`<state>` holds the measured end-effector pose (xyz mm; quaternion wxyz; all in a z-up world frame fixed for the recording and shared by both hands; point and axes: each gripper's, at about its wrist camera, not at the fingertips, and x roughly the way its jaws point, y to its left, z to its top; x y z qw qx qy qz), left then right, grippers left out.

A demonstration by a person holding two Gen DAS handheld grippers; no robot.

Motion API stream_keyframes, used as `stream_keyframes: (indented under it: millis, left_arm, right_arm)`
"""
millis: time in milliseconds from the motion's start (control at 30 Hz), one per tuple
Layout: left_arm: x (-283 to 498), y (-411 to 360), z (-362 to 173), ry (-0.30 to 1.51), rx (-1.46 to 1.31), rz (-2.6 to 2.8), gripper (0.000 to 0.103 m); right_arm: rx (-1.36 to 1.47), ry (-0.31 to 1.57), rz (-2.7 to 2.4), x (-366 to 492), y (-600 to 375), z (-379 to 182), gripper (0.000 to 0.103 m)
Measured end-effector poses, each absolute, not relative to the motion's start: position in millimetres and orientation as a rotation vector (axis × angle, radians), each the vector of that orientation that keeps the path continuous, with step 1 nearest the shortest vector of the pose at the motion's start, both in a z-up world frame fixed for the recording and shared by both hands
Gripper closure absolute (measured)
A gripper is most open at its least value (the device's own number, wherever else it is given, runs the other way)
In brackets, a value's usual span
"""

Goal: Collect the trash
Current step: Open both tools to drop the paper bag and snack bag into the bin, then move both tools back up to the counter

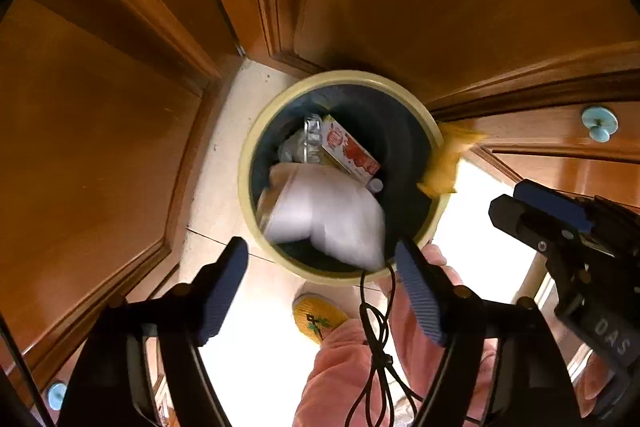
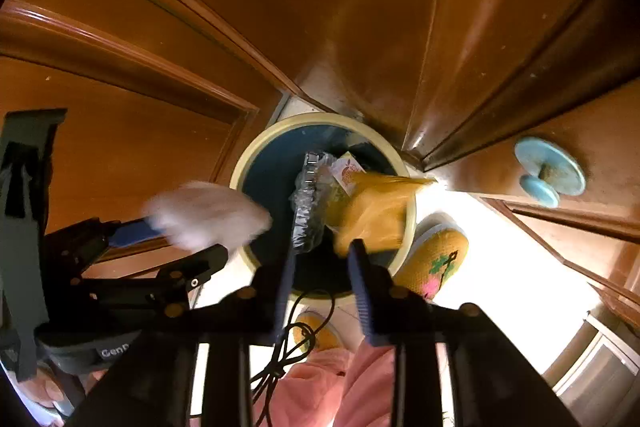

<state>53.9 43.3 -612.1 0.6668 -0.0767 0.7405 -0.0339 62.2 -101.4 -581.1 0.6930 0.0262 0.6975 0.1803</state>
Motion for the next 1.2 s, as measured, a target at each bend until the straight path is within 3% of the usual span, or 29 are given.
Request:
stream_keyframes:
  millis: [233, 433, 900, 1200]
  left_arm:
    - [51, 35, -603, 1.686, -0.147, -0.062, 0.02]
    - [42, 35, -554, 1.648, -0.168, -0.065, 0.02]
    - [24, 31, -286, 1.334, -0.12, -0.144, 0.02]
    - [52, 23, -135, 1.067, -0.025, -0.175, 0.017]
  right_arm:
    - [0.075, 1.559, 0.424, 55, -103, -567, 0.068]
    - [0.064, 1.527, 0.481, 42, -101, -510, 0.068]
    - [0.095, 1.236, 0.57, 29, -124, -250, 0.068]
    - [0.18, 1.054, 0.508, 44, -163, -133, 0.064]
